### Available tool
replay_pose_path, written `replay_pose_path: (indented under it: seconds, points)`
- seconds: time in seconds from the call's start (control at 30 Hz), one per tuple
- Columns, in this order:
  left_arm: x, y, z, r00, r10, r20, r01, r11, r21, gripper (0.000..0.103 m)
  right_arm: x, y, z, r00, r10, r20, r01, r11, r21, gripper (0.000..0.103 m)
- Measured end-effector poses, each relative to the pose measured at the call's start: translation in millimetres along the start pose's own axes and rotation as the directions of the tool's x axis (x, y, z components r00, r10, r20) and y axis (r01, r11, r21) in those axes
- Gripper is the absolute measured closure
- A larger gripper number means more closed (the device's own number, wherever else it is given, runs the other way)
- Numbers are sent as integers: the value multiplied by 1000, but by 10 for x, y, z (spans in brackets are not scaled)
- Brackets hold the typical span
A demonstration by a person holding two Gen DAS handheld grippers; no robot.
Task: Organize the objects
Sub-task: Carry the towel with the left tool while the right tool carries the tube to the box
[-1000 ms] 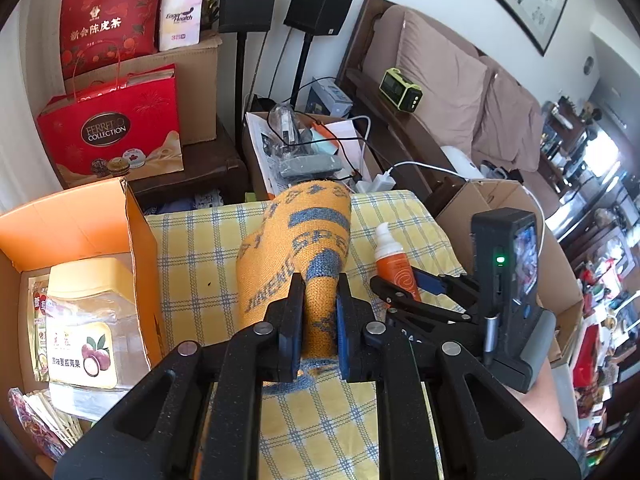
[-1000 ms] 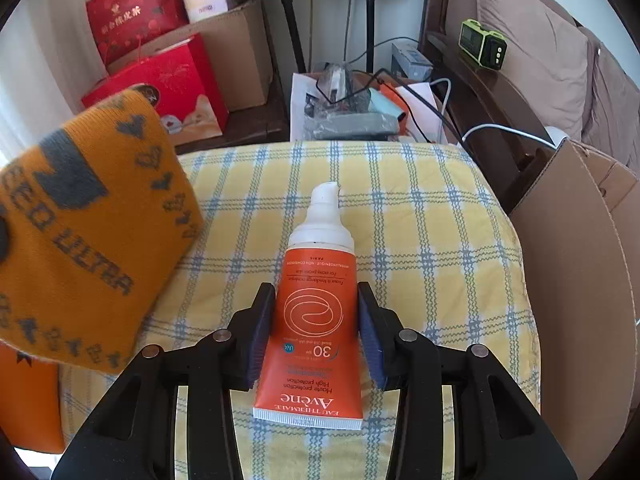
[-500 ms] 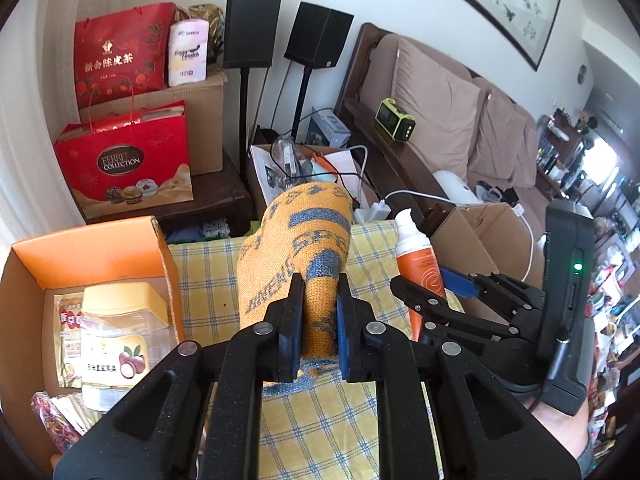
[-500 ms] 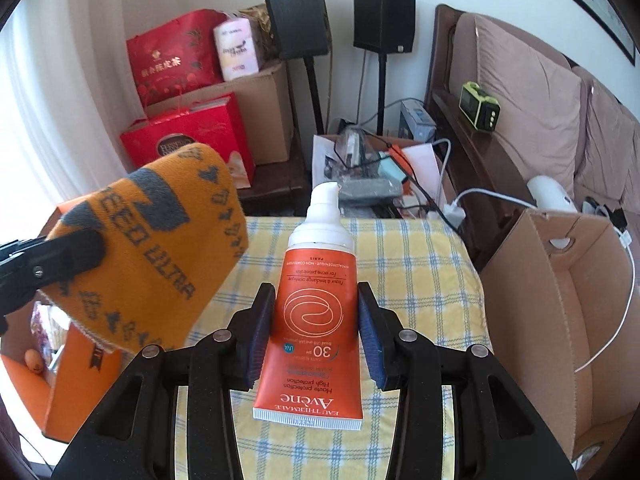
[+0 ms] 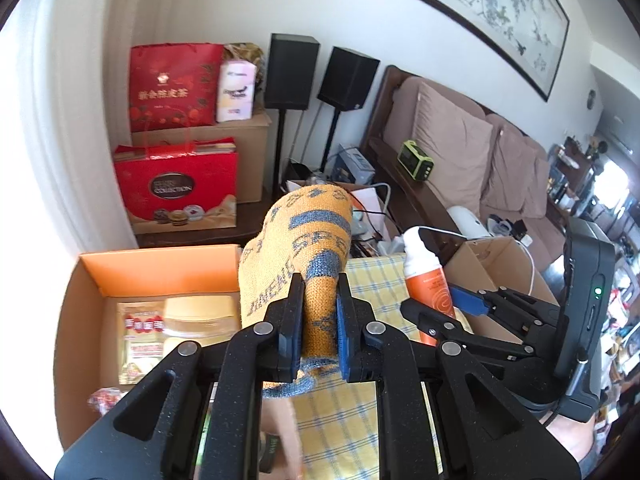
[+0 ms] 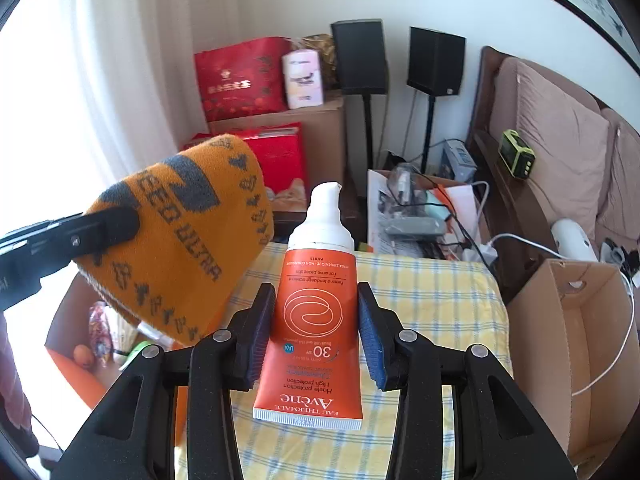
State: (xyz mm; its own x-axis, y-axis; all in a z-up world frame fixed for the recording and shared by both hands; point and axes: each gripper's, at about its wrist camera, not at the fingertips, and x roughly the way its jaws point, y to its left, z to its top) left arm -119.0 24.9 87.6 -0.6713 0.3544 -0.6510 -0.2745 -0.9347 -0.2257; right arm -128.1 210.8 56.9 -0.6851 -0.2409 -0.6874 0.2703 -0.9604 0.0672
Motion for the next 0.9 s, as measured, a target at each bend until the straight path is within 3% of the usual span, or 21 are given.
replay_pose_path:
  seconds: [0.47,0.9]
  points:
    - [-479,1130,-14,981,190,39,-184,976,-120,90,61,867,31,988,150,-26,-152,984,-91,62]
    - [-74,1705,-338,938,343,-54,-347,930,-124,90,326,1423,-122,965,242,-104,-254,959,-128,62]
